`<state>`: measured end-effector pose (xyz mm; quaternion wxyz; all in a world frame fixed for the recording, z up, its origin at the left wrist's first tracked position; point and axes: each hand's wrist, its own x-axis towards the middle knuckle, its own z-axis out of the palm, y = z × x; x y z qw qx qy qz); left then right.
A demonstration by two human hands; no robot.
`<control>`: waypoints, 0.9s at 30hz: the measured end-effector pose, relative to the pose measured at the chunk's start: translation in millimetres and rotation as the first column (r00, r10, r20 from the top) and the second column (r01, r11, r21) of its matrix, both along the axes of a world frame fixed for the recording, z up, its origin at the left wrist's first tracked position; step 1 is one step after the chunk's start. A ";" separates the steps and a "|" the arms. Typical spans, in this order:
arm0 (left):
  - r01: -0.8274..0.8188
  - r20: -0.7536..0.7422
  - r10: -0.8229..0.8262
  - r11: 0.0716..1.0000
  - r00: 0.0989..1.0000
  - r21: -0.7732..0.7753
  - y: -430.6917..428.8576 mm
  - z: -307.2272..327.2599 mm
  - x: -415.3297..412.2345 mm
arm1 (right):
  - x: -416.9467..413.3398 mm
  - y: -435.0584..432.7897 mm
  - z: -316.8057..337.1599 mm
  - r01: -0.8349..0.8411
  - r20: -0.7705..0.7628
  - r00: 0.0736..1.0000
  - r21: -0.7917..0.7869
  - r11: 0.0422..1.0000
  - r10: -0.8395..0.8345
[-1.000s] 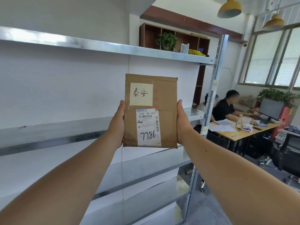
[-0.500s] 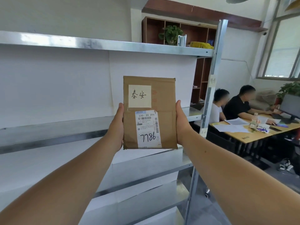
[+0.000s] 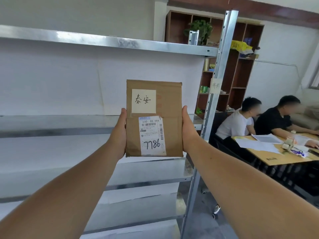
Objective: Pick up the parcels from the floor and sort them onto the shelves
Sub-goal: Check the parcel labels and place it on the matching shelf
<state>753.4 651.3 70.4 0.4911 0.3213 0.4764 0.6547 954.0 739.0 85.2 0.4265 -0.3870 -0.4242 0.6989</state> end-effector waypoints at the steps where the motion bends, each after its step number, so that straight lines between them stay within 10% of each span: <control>1: -0.010 -0.002 0.010 1.000 1.000 0.000 0.8 -1.7 6.0 | 6.4 1.3 0.1 -0.015 0.009 1.000 0.002 1.000 0.015; 27: -0.030 0.038 0.037 0.987 0.999 -0.155 3.7 -66.7 49.0 | 46.4 10.9 -71.4 0.054 0.119 0.992 -0.099 0.994 -0.042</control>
